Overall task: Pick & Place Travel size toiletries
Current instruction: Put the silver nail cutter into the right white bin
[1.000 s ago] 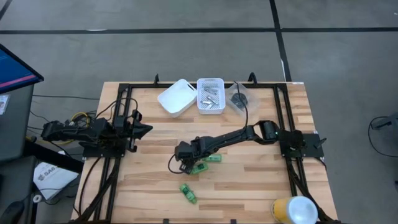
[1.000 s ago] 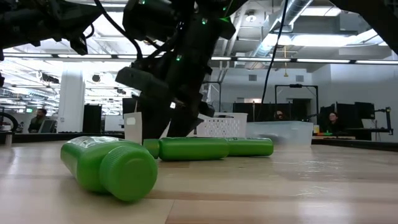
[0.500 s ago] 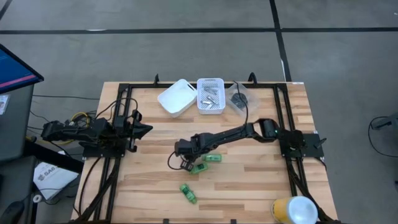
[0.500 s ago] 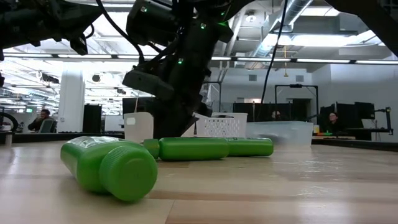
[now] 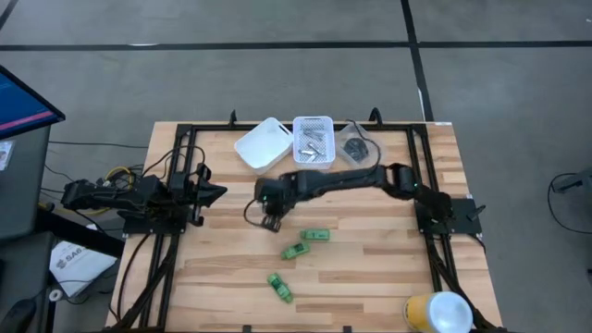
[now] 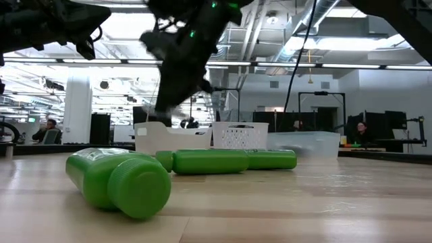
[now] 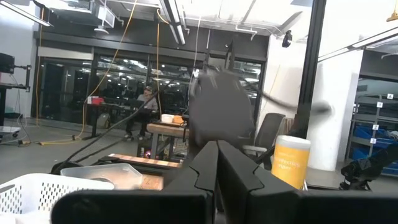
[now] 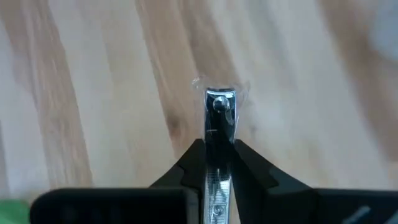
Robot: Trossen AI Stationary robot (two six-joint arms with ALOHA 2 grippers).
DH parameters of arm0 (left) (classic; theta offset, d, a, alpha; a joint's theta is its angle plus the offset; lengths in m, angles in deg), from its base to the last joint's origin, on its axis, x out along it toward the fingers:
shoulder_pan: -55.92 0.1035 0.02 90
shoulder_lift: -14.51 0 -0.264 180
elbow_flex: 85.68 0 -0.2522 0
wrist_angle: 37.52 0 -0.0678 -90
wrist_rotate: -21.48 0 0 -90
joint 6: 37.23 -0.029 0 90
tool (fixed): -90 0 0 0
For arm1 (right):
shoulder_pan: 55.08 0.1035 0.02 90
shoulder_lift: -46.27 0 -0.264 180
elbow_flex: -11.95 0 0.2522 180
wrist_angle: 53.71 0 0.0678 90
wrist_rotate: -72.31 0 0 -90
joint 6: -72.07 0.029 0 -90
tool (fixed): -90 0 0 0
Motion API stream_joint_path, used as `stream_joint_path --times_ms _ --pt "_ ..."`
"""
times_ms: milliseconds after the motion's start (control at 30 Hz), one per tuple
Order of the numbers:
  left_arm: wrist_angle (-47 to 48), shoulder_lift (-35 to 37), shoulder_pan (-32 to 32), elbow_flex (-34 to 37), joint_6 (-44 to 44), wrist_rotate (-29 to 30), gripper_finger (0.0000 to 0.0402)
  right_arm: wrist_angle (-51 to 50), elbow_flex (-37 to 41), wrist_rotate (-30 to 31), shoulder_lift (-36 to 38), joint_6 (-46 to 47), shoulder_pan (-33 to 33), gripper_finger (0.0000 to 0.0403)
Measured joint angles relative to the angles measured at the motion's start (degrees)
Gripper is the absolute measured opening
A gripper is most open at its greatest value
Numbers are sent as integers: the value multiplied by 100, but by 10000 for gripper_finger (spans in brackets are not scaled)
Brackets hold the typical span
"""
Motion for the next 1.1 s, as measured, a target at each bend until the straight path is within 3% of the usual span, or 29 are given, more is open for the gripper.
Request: stream_joint_path --times_ms 233,500,800,1100 --pt "5 -32 0 -2 0 2 2 -491 -6 54 888 -631 -844 41" --pt "-3 -83 2 -2 0 0 2 -885 -3 202 1412 -1100 -2054 41" --pt "-3 -83 2 -2 0 2 2 -1134 -4 176 1193 -1236 -3070 41" --pt "-3 -83 1 0 0 0 2 -1233 3 -83 487 -1327 -3233 41"
